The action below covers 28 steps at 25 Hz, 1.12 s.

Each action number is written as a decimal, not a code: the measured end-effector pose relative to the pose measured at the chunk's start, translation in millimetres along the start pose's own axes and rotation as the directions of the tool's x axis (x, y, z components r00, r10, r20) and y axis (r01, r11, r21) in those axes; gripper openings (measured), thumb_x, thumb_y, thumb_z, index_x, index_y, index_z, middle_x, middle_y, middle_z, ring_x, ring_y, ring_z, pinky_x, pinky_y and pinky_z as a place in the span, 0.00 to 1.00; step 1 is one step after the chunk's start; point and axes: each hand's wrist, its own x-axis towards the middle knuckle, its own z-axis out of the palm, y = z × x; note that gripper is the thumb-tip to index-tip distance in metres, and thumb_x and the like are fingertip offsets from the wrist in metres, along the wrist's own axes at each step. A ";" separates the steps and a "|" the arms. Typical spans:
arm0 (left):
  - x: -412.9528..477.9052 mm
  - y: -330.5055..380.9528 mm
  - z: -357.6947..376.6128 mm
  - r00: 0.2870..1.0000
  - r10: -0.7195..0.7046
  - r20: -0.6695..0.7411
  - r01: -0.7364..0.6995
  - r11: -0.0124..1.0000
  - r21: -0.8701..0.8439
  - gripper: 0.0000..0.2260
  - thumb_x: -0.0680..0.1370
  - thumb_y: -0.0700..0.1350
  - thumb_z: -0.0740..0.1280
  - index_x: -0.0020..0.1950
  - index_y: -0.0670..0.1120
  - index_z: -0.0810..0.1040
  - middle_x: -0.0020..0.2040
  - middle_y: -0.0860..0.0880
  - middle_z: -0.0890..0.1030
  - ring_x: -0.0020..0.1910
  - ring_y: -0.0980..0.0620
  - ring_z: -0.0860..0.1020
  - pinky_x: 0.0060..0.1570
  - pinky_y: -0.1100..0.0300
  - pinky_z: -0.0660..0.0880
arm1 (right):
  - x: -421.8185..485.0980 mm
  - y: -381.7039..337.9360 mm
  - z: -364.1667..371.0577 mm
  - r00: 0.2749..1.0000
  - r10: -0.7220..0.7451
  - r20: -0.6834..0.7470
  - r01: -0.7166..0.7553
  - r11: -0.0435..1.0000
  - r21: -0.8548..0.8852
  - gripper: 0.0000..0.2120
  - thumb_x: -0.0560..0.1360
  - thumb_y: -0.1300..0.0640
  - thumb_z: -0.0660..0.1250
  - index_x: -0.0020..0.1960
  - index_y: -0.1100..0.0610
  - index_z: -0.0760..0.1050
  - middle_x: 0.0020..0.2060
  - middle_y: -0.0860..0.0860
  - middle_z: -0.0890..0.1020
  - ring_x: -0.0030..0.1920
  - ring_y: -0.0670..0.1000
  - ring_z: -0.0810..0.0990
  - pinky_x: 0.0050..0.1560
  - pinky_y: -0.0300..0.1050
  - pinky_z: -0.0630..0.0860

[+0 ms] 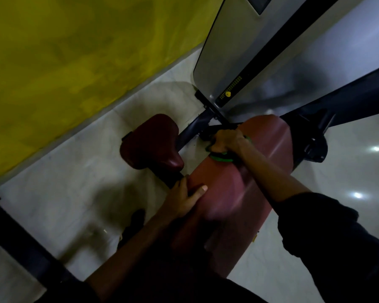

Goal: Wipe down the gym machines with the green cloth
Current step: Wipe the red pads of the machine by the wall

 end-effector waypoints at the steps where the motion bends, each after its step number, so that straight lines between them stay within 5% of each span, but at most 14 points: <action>1: 4.6 8.3 1.5 1.000 0.002 0.008 -0.002 1.000 0.014 0.49 0.64 0.78 0.62 0.78 0.51 0.61 0.75 0.48 0.67 0.73 0.47 0.68 0.72 0.46 0.66 | -13.8 -0.4 -16.2 0.999 -0.024 0.040 0.025 1.000 -0.012 0.26 0.73 0.36 0.59 0.65 0.48 0.75 0.64 0.53 0.76 0.65 0.61 0.74 0.66 0.61 0.66; 4: 18.7 29.2 9.0 0.999 -0.007 0.031 0.005 0.997 0.076 0.47 0.68 0.75 0.63 0.79 0.50 0.58 0.77 0.45 0.63 0.74 0.44 0.65 0.73 0.44 0.64 | -40.7 8.0 -27.8 0.995 -0.092 0.037 0.094 0.994 -0.049 0.25 0.78 0.37 0.57 0.69 0.47 0.73 0.67 0.53 0.74 0.67 0.60 0.72 0.67 0.58 0.65; 8: 21.7 37.7 12.7 1.000 0.016 0.008 -0.016 0.995 0.097 0.49 0.64 0.77 0.59 0.78 0.51 0.60 0.76 0.45 0.64 0.74 0.43 0.66 0.72 0.44 0.64 | -66.7 24.0 -14.5 0.957 -0.283 -0.057 0.287 0.956 0.061 0.19 0.76 0.37 0.60 0.63 0.39 0.78 0.57 0.49 0.78 0.62 0.56 0.76 0.65 0.54 0.70; 12: 22.2 36.4 13.5 1.000 0.007 -0.013 -0.006 0.995 0.096 0.48 0.65 0.77 0.60 0.78 0.51 0.61 0.76 0.45 0.64 0.74 0.44 0.66 0.73 0.46 0.64 | -46.4 21.7 -12.6 0.988 -0.080 -0.130 0.096 0.987 0.126 0.24 0.72 0.35 0.59 0.57 0.50 0.80 0.55 0.52 0.81 0.57 0.58 0.79 0.61 0.55 0.70; 16: 23.0 42.7 13.3 1.000 -0.009 -0.006 0.010 0.989 0.151 0.42 0.73 0.70 0.64 0.80 0.49 0.58 0.78 0.44 0.61 0.76 0.42 0.62 0.74 0.47 0.61 | -40.7 11.5 -9.4 0.962 0.130 -0.242 -0.095 0.984 0.152 0.18 0.77 0.43 0.59 0.55 0.53 0.79 0.57 0.55 0.80 0.61 0.60 0.76 0.67 0.57 0.65; 23: 24.0 42.8 11.7 1.000 -0.010 0.025 0.006 0.987 0.159 0.38 0.77 0.65 0.64 0.80 0.48 0.57 0.78 0.43 0.60 0.77 0.42 0.60 0.74 0.45 0.60 | -69.6 -0.7 10.2 0.971 -0.001 -0.238 0.019 0.997 0.070 0.21 0.75 0.38 0.59 0.59 0.48 0.79 0.63 0.54 0.76 0.65 0.61 0.72 0.67 0.58 0.65; 28: 33.5 52.1 5.9 0.994 -0.017 0.111 0.000 0.989 0.151 0.46 0.72 0.70 0.66 0.81 0.46 0.55 0.79 0.43 0.59 0.78 0.43 0.59 0.75 0.46 0.59 | -55.1 11.4 -4.3 0.982 -0.048 -0.185 0.067 0.993 0.099 0.16 0.76 0.38 0.61 0.50 0.49 0.78 0.53 0.50 0.80 0.55 0.55 0.78 0.62 0.54 0.68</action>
